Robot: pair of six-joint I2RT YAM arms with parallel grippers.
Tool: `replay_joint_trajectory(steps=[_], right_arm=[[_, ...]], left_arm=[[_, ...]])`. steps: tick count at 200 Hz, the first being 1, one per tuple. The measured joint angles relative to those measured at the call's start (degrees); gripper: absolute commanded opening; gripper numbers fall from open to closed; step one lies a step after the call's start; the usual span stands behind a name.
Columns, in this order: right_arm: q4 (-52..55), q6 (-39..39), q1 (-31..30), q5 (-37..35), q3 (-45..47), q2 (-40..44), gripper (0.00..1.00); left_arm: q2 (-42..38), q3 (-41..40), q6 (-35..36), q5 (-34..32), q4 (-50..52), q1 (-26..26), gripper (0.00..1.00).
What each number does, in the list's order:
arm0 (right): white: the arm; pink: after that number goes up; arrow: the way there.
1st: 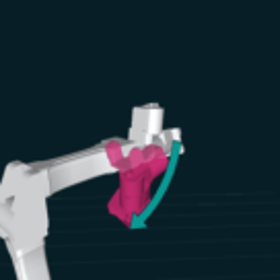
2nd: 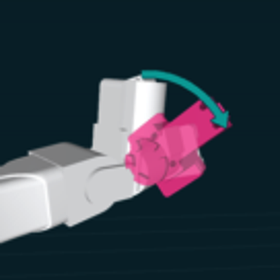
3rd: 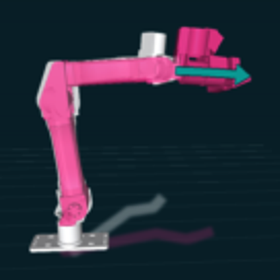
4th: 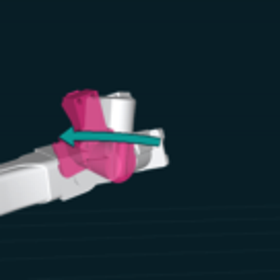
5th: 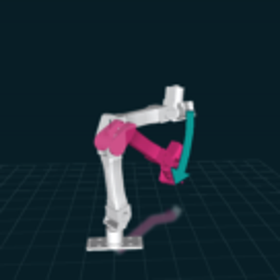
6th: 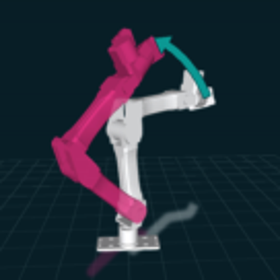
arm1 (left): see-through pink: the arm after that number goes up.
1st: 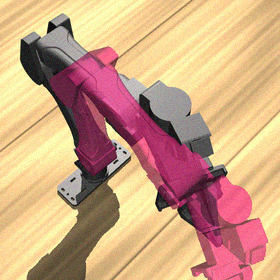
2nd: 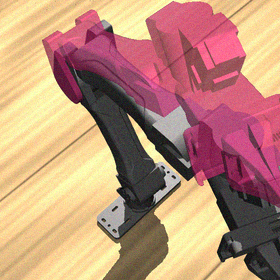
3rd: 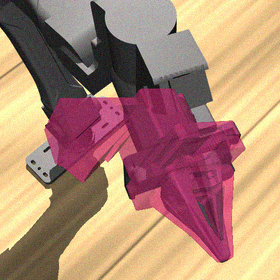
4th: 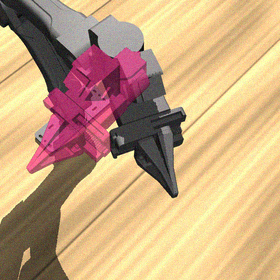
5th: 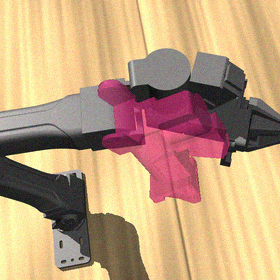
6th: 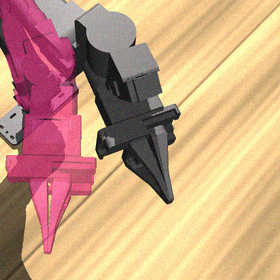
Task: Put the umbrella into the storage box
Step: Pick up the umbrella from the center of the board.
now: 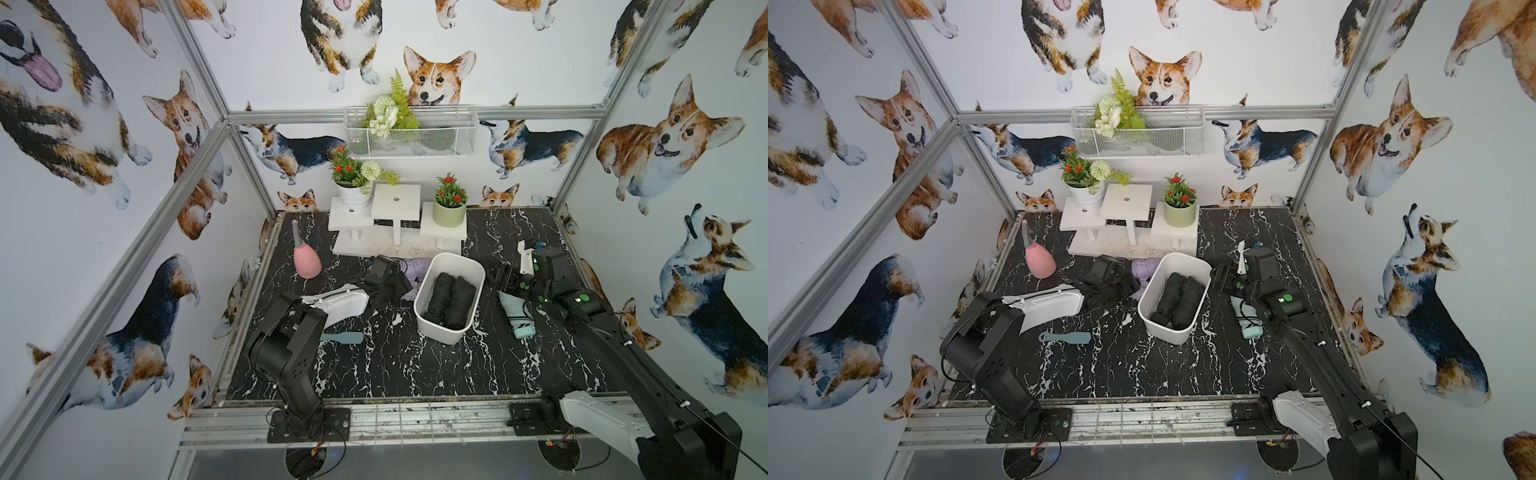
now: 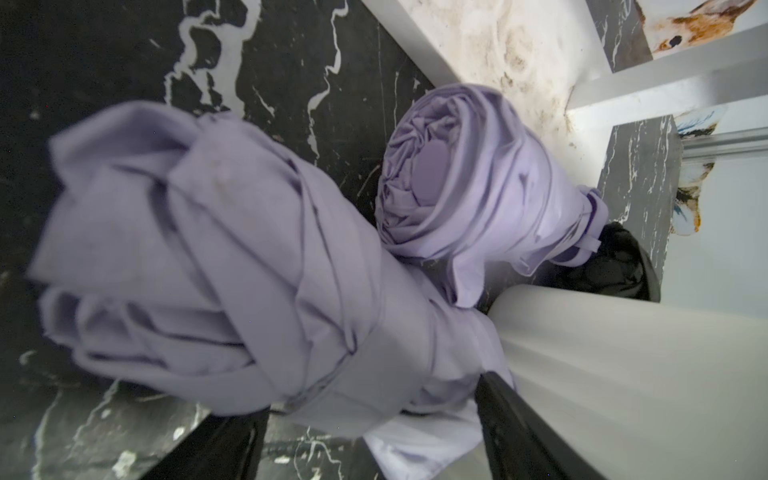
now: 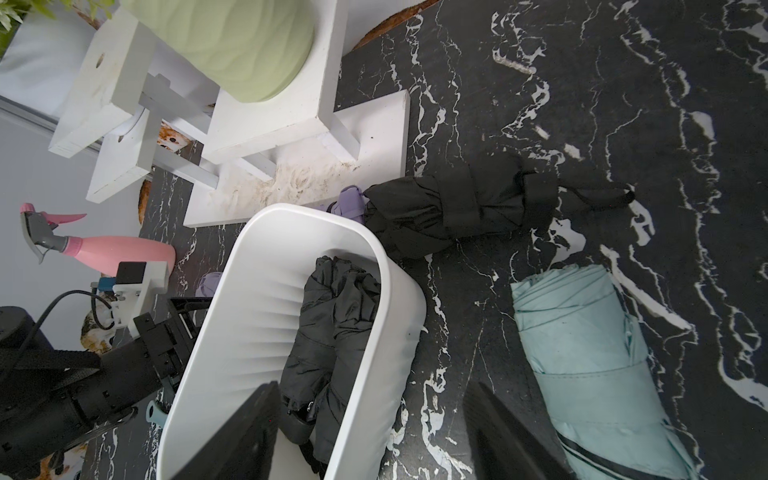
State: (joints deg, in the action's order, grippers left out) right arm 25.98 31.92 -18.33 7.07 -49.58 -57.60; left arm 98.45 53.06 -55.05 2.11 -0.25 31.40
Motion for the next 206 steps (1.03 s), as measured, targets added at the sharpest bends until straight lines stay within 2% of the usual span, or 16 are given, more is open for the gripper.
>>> replay_joint_trajectory(steps=[60, 83, 96, 137, 169, 206], right_arm=[[0.3, -0.2, 0.3, 0.1, 0.6, 0.9, 0.75], [0.4, -0.4, 0.4, 0.4, 0.8, 1.2, 0.75], [0.4, -0.4, 0.4, 0.4, 0.9, 1.4, 0.75], [0.4, -0.6, 0.4, 0.4, 1.4, 2.0, 0.75], [0.4, -0.6, 0.4, 0.5, 1.6, 1.9, 0.75], [0.4, -1.8, 0.4, 1.2, 1.6, 0.6, 0.75]], left_arm=[[2.0, -1.0, -0.5, 0.0, -3.8, -1.0, 0.82], [3.1, -1.0, -0.6, 0.3, -6.3, -1.8, 0.6], [3.5, -1.0, -0.4, 0.7, -7.8, -2.4, 0.53], [2.1, -2.1, 0.9, 0.5, -8.8, -3.5, 0.36], [-1.3, -3.4, 3.1, -0.9, -7.1, -4.8, 0.28], [-7.5, -6.0, 8.0, -3.4, -2.0, -5.3, 0.09]])
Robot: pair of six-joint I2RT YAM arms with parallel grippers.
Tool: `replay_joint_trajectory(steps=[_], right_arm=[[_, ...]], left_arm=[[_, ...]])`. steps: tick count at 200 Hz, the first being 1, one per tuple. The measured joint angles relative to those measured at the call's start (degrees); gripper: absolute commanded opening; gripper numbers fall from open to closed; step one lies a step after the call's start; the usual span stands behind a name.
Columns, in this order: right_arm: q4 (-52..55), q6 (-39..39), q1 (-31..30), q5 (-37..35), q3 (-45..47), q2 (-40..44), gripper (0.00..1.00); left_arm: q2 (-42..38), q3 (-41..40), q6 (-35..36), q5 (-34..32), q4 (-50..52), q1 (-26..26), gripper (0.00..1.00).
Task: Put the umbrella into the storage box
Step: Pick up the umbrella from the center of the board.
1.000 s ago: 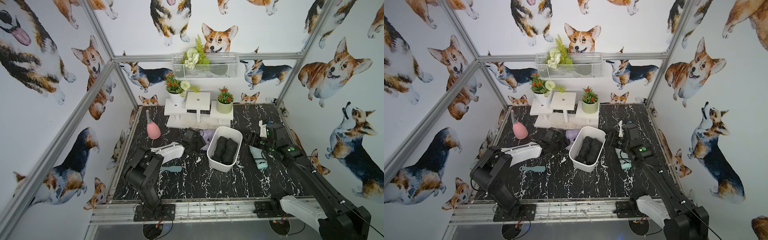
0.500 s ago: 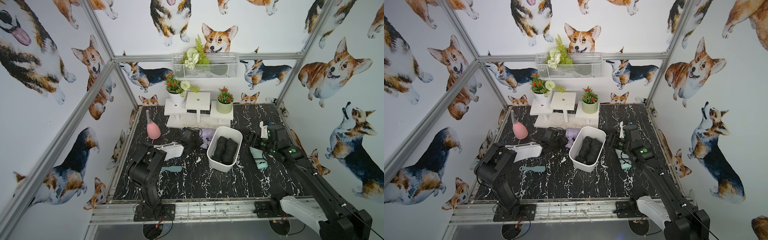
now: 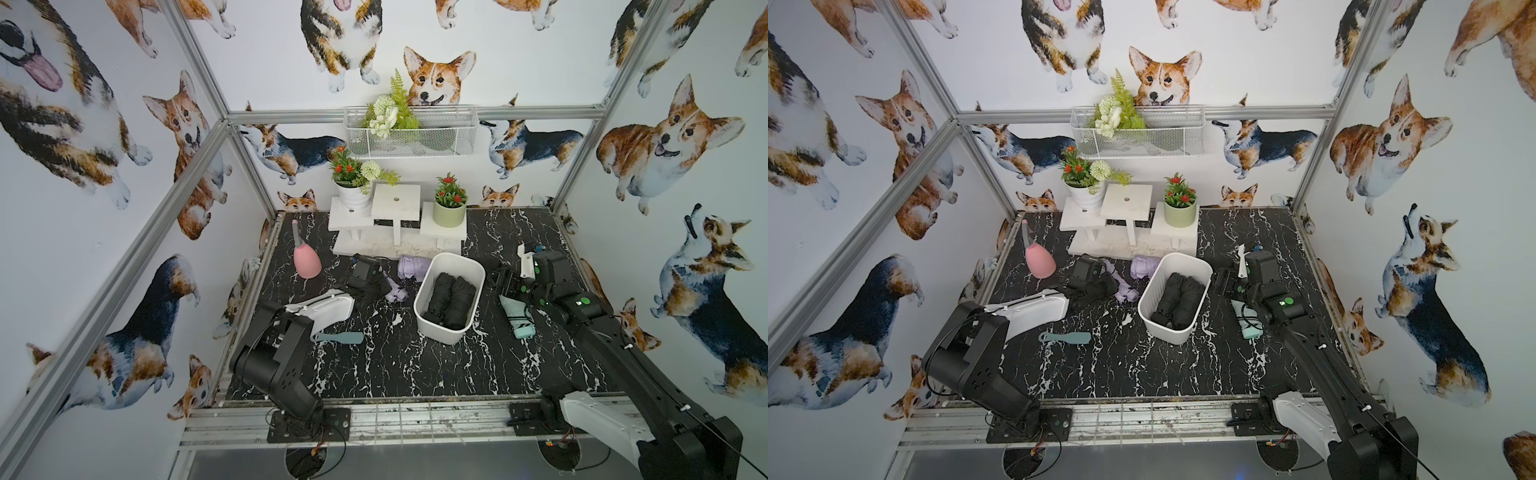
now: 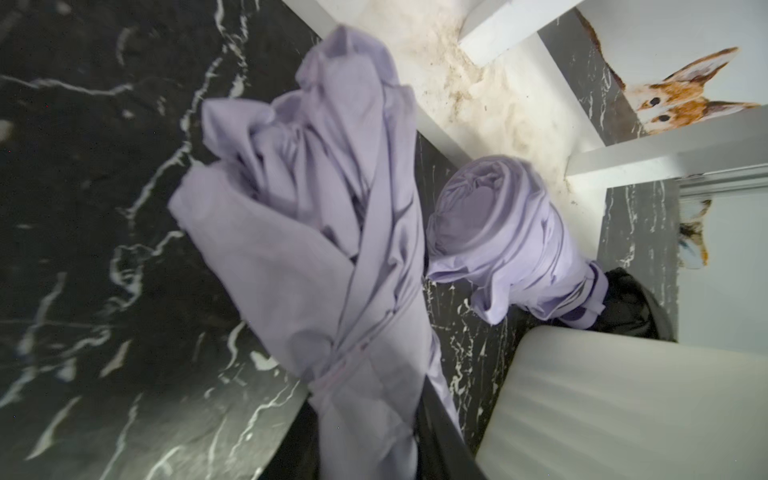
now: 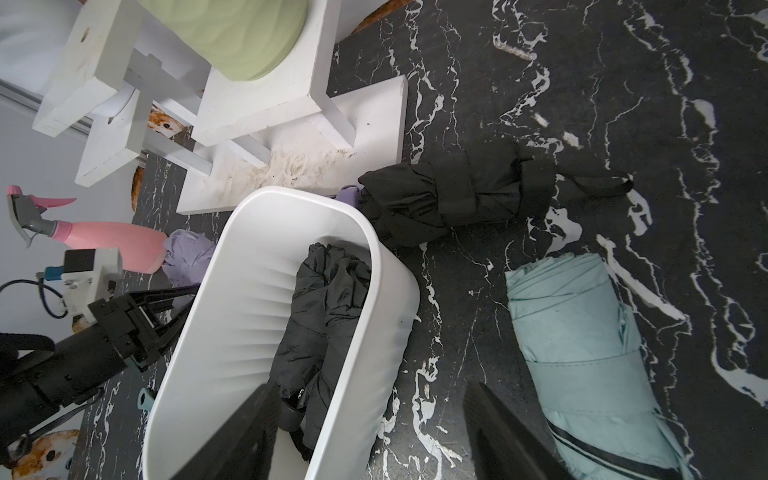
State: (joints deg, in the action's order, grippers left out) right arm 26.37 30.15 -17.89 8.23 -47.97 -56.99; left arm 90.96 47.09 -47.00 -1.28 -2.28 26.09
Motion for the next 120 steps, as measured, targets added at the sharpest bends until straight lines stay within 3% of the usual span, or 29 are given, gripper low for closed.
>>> replay_joint_trajectory(steps=[21, 56, 78, 120], right_arm=[[0.0, -0.4, 0.0, 0.8, 0.0, -0.7, 0.75], [0.0, -1.3, 0.0, 1.3, 0.3, -0.8, 0.75], [0.0, -1.5, 0.0, 2.3, 0.3, -1.0, 0.75], [0.0, -1.7, 0.0, 4.5, 0.3, -1.9, 0.75]], left_arm=[[-4.0, -0.7, 3.1, -1.3, 2.6, 0.0, 0.0], [-13.7, -0.4, 9.4, -3.7, 9.2, 0.0, 0.0], [-19.0, 3.9, 14.2, -4.0, 14.9, 0.0, 0.0], [-23.2, 13.3, 23.2, 2.5, 23.1, 1.4, 0.0]])
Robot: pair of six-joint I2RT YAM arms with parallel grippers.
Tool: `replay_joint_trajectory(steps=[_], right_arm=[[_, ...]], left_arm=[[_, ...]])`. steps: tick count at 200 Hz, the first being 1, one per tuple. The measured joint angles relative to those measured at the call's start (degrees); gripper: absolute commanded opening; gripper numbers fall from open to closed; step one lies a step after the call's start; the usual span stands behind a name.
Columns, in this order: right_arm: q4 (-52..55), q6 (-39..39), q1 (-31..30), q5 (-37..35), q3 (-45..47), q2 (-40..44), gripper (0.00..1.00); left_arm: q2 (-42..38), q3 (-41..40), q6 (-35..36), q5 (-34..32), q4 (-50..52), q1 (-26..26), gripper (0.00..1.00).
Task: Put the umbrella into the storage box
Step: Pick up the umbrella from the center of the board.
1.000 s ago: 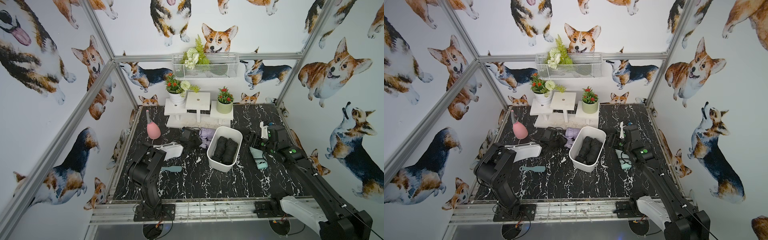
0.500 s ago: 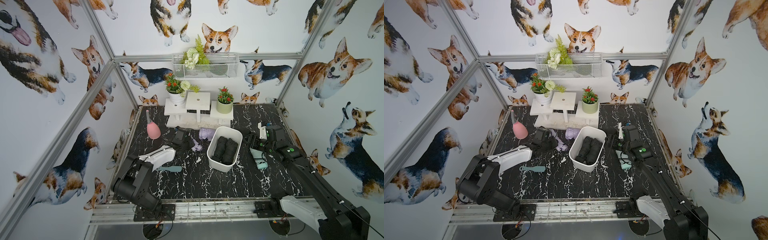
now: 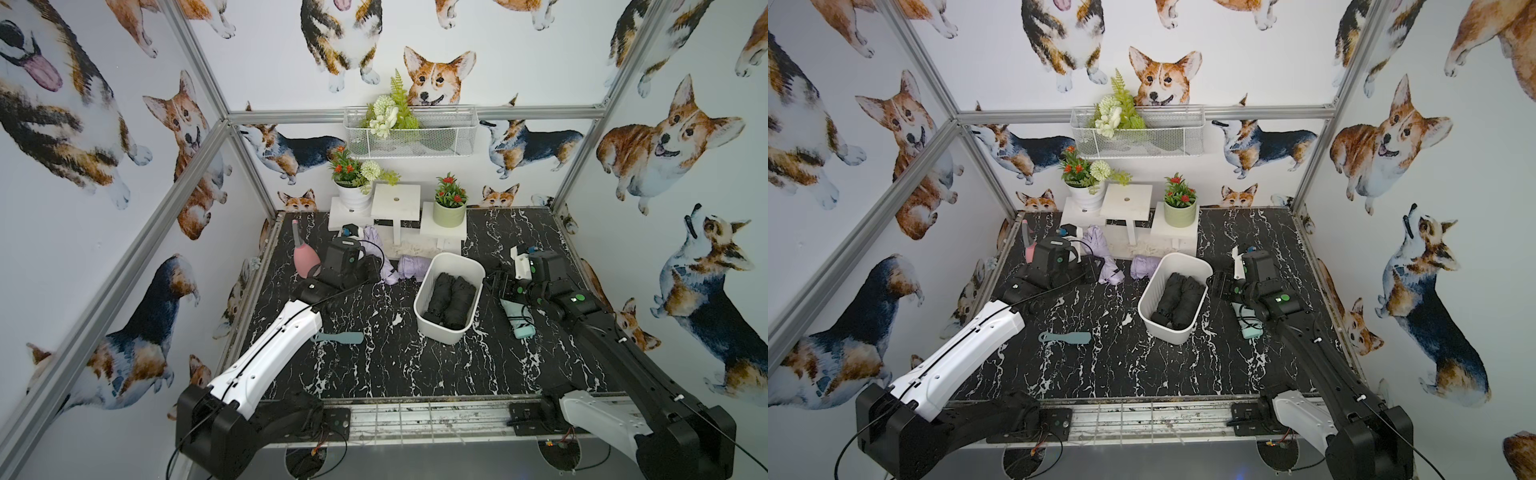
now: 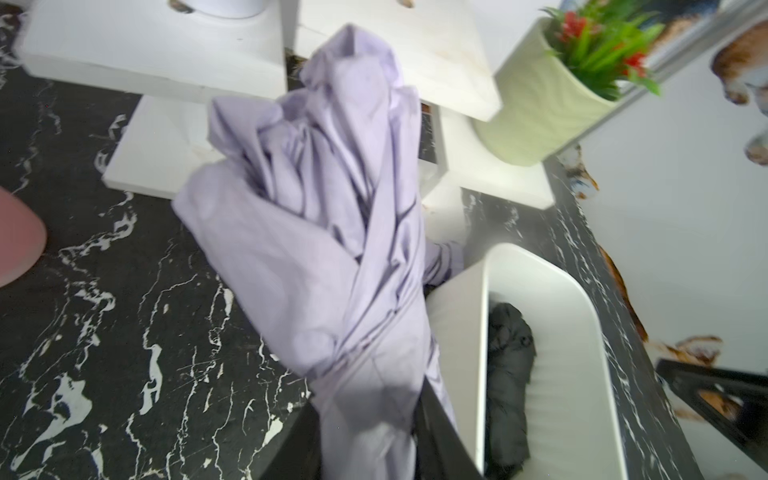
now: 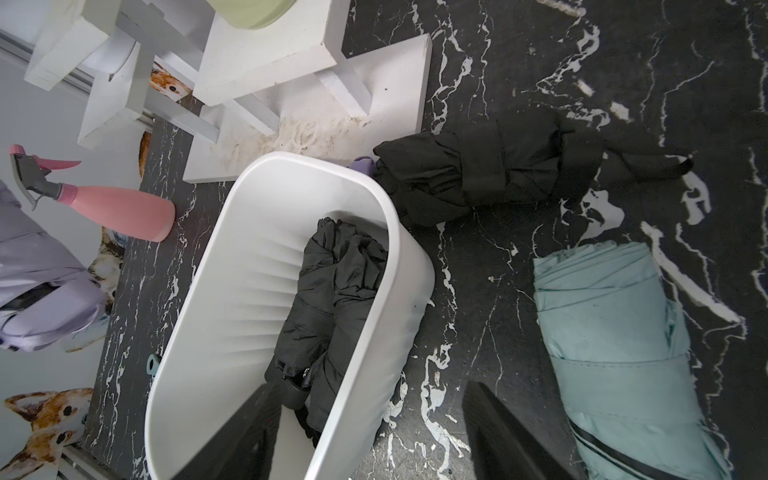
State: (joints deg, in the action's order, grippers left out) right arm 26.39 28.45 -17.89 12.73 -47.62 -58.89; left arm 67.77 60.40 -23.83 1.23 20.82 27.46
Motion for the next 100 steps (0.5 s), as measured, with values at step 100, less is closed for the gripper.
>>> replay_joint_trajectory(steps=[100], right_arm=[[0.0, -0.2, 0.0, 2.3, 0.0, 0.4, 0.75]], left_arm=[[4.6, 12.0, 29.7, 10.9, 9.8, 15.9, 0.0]])
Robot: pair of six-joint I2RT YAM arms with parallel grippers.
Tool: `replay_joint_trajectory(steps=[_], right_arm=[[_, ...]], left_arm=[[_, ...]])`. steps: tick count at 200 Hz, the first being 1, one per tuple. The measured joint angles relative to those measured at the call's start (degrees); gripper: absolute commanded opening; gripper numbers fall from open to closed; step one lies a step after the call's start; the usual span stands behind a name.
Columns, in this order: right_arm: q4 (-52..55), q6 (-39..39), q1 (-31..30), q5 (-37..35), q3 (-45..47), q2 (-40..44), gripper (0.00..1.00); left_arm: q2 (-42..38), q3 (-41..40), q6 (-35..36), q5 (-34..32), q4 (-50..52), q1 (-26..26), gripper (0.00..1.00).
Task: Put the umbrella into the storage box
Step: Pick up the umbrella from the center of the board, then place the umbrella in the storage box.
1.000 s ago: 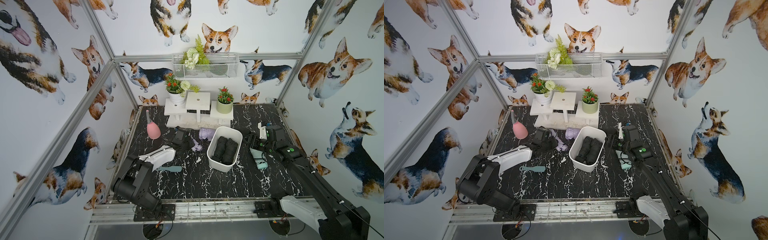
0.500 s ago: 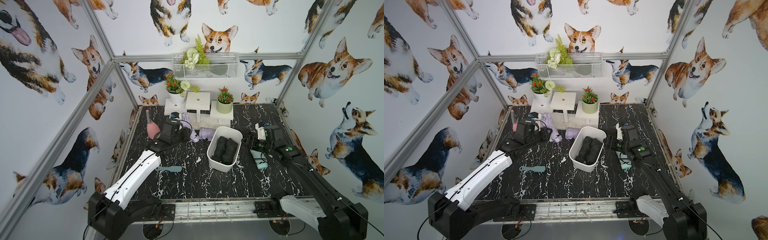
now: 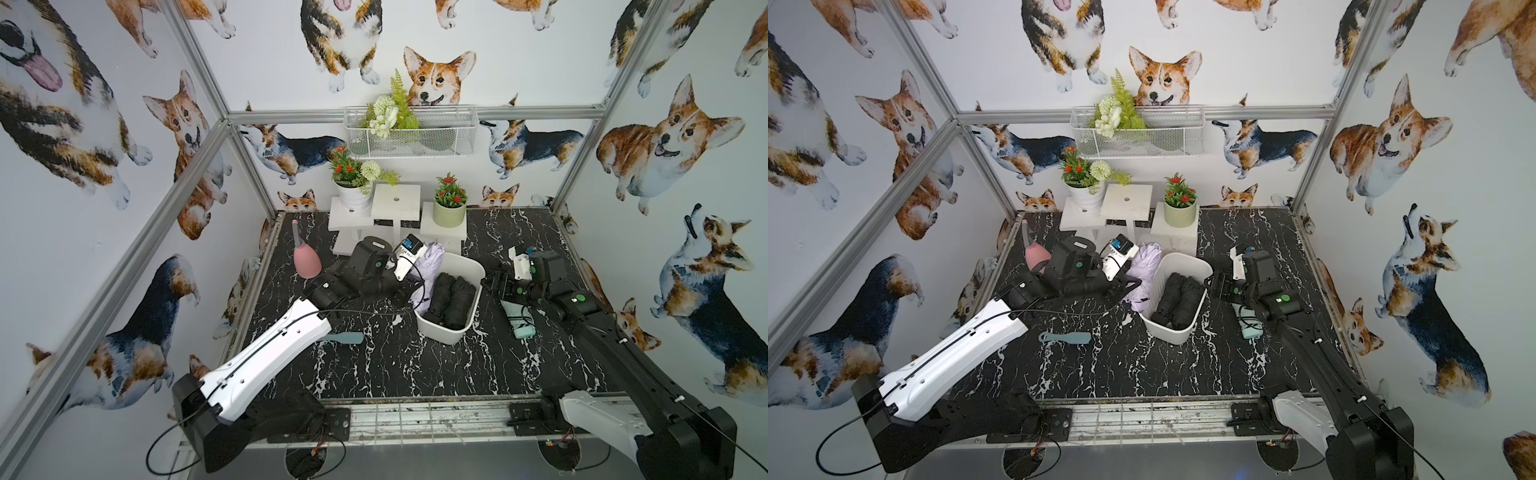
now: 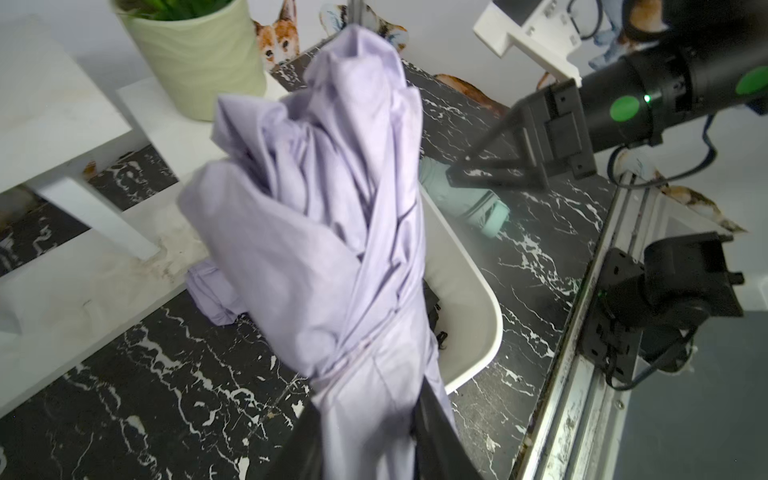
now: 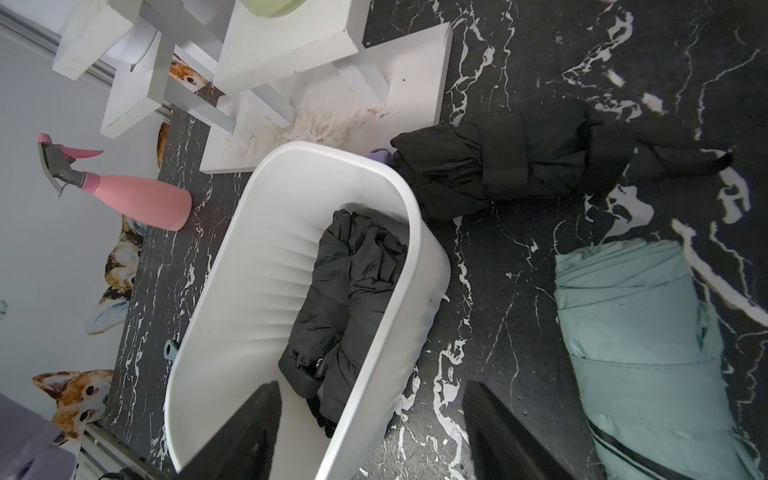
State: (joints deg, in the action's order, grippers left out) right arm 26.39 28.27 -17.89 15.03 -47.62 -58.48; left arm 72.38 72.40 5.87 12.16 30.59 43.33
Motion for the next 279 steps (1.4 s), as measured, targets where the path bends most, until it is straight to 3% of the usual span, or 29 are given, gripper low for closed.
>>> replay_joint_trajectory(steps=[64, 141, 237, 266, 279], right_arm=[[0.0, -0.6, 0.1, 0.0, 0.1, 0.2, 0.75], [0.0, -1.0, 1.0, 0.0, 0.4, 1.5, 0.75], [0.4, -1.2, 1.8, 0.2, 0.4, 2.6, 0.76], [0.4, -1.2, 1.9, 0.4, 0.4, 2.6, 0.8], [0.4, -1.2, 1.9, 0.5, 0.4, 2.7, 0.8]], left_arm=[[16.0, 13.5, 5.0, 2.1, 3.5, 1.0, 0.0], [30.6, 21.3, 2.6, -5.6, 11.8, 1.2, 0.0], [43.8, 32.6, 1.6, -9.7, 20.0, 1.4, 0.0], [46.3, 35.9, 1.2, -11.9, 22.6, 1.9, 0.51], [46.7, 36.6, 1.0, -13.4, 22.9, 2.4, 0.61]])
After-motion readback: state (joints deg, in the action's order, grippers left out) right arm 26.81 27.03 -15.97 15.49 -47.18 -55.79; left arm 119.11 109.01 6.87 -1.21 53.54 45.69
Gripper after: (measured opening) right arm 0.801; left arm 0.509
